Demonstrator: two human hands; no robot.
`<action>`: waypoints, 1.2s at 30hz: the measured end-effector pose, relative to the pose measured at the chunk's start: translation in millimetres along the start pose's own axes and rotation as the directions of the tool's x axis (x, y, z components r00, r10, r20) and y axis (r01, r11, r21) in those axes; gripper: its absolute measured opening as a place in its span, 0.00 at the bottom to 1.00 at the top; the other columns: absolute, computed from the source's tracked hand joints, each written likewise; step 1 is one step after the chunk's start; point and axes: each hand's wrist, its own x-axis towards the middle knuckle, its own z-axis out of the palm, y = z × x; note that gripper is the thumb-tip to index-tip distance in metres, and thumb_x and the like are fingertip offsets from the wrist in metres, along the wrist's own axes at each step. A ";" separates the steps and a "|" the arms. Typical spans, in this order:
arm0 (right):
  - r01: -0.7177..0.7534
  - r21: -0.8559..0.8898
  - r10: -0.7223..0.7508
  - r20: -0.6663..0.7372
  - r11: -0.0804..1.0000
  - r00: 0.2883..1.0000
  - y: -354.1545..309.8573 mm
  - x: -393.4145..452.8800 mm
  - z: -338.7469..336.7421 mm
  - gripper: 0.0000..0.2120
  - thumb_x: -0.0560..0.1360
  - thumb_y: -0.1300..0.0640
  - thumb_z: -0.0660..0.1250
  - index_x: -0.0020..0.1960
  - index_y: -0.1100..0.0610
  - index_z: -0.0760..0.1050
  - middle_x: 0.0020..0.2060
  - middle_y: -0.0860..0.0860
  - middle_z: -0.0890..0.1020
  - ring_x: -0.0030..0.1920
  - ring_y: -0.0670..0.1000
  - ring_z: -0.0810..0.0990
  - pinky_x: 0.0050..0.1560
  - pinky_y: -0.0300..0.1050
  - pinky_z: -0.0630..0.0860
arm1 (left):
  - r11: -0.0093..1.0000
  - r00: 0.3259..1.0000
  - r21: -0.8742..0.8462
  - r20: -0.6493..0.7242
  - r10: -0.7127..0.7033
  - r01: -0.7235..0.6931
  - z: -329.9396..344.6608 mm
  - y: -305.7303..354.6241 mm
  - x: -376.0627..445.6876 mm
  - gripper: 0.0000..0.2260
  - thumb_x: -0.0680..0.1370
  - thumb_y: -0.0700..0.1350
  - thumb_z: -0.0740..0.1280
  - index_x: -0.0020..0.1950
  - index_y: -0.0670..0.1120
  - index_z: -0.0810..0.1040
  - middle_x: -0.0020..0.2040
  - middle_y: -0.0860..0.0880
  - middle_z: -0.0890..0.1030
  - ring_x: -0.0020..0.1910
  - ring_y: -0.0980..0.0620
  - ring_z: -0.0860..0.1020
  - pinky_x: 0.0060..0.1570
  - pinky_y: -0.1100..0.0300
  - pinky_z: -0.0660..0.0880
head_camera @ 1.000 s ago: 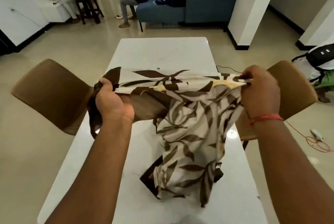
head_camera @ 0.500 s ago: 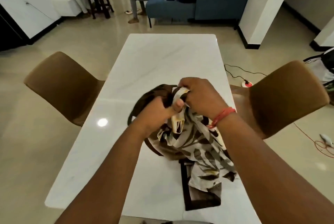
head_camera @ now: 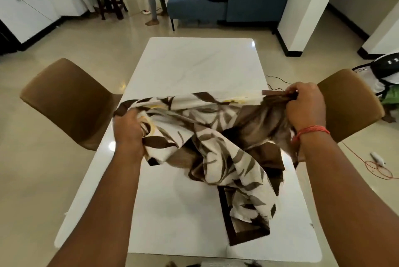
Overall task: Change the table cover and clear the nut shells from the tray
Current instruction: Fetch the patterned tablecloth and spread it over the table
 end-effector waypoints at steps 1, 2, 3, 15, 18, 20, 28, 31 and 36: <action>-0.036 0.029 0.037 -0.040 0.999 0.999 0.5 -2.0 -3.0 0.20 0.70 0.72 0.58 0.52 0.54 0.80 0.54 0.56 0.77 0.55 0.59 0.76 0.56 0.52 0.75 | 0.999 0.999 0.035 -0.051 -0.001 0.002 -8.5 -3.9 7.5 0.03 0.69 0.44 0.70 0.40 0.51 0.84 0.32 0.57 0.84 0.35 0.53 0.84 0.29 0.62 0.78; -0.067 0.081 0.073 -0.063 0.994 0.995 -2.8 -4.9 -3.0 0.22 0.69 0.73 0.57 0.52 0.54 0.80 0.53 0.56 0.78 0.55 0.58 0.76 0.56 0.50 0.75 | 0.996 0.999 0.092 -0.039 -0.005 0.008 -14.2 -6.6 11.3 0.04 0.69 0.46 0.70 0.39 0.54 0.84 0.33 0.58 0.84 0.34 0.55 0.84 0.29 0.62 0.78; -0.109 0.170 0.120 -0.056 0.979 0.991 -10.8 -8.7 -2.8 0.23 0.69 0.73 0.56 0.52 0.53 0.80 0.51 0.54 0.79 0.53 0.57 0.77 0.56 0.49 0.75 | 0.987 1.000 0.158 0.011 -0.023 0.022 -17.2 -11.7 14.3 0.05 0.68 0.48 0.70 0.39 0.56 0.85 0.34 0.56 0.84 0.34 0.54 0.84 0.29 0.61 0.78; 0.367 -0.443 0.309 0.876 0.818 0.369 -24.2 -131.7 35.2 0.13 0.80 0.52 0.63 0.59 0.55 0.80 0.54 0.54 0.82 0.47 0.52 0.77 0.48 0.38 0.69 | -0.019 0.528 0.949 0.158 -0.834 -0.315 -94.9 -50.0 55.0 0.23 0.79 0.63 0.61 0.60 0.45 0.76 0.53 0.47 0.76 0.49 0.49 0.78 0.41 0.56 0.83; 0.222 -0.515 0.386 0.810 0.828 0.441 -0.7 -133.8 34.4 0.10 0.79 0.56 0.63 0.56 0.55 0.81 0.50 0.54 0.82 0.49 0.53 0.79 0.50 0.41 0.73 | -0.273 0.667 0.795 0.210 -0.714 -0.542 -87.0 -48.6 72.9 0.22 0.82 0.59 0.57 0.62 0.42 0.76 0.50 0.47 0.77 0.44 0.51 0.76 0.39 0.59 0.77; 0.080 -0.473 0.349 0.744 0.878 0.570 7.6 -126.1 39.8 0.08 0.77 0.61 0.62 0.49 0.54 0.80 0.44 0.52 0.80 0.46 0.54 0.78 0.47 0.43 0.73 | -0.340 0.725 0.709 0.347 -0.595 -0.618 -70.7 -58.7 83.8 0.23 0.82 0.60 0.56 0.62 0.44 0.77 0.57 0.44 0.77 0.53 0.46 0.75 0.52 0.54 0.74; -0.546 0.054 0.395 0.632 0.836 0.667 18.0 -99.9 154.9 0.15 0.81 0.65 0.57 0.61 0.58 0.78 0.60 0.58 0.79 0.62 0.58 0.75 0.69 0.52 0.68 | 0.323 0.593 0.785 0.614 -0.520 -0.529 43.1 -163.7 80.1 0.24 0.81 0.61 0.59 0.73 0.51 0.72 0.80 0.47 0.58 0.76 0.43 0.60 0.76 0.47 0.58; -0.516 0.107 0.312 0.687 0.850 0.657 8.4 -100.2 200.2 0.18 0.81 0.66 0.56 0.69 0.61 0.73 0.69 0.59 0.74 0.70 0.59 0.70 0.74 0.54 0.63 | 0.325 0.583 0.837 0.542 -0.605 -0.441 50.1 -203.1 72.1 0.26 0.79 0.66 0.55 0.75 0.58 0.66 0.78 0.51 0.63 0.74 0.44 0.65 0.74 0.46 0.61; -0.326 0.348 -0.022 0.712 0.879 0.702 -17.5 -134.0 215.0 0.14 0.84 0.60 0.54 0.58 0.55 0.78 0.46 0.47 0.87 0.46 0.43 0.85 0.44 0.34 0.80 | 0.518 0.486 0.853 0.483 -0.728 -0.071 44.0 -216.9 59.0 0.21 0.80 0.59 0.60 0.70 0.53 0.72 0.67 0.52 0.77 0.54 0.64 0.77 0.53 0.73 0.73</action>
